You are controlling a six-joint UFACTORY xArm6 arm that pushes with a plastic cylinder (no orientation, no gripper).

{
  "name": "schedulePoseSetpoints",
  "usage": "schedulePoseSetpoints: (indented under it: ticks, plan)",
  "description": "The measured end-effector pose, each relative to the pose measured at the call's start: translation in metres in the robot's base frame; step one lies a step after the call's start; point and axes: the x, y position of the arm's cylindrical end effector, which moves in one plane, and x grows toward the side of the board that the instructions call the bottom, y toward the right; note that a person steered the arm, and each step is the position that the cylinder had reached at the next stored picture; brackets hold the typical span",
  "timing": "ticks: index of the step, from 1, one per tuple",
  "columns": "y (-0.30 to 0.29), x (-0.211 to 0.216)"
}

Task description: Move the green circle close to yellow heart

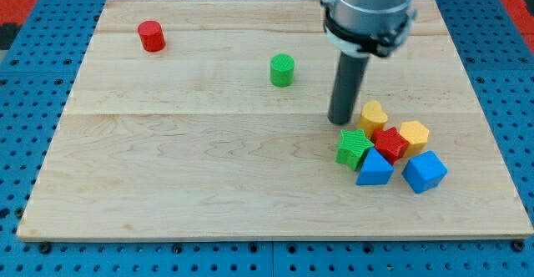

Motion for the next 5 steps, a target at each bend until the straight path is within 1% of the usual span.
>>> schedulePoseSetpoints:
  ticks: [1, 2, 4, 5]
  plan:
    - [-0.038, -0.003]
    - [-0.061, -0.037]
    - [-0.118, -0.090]
    - [-0.094, -0.108]
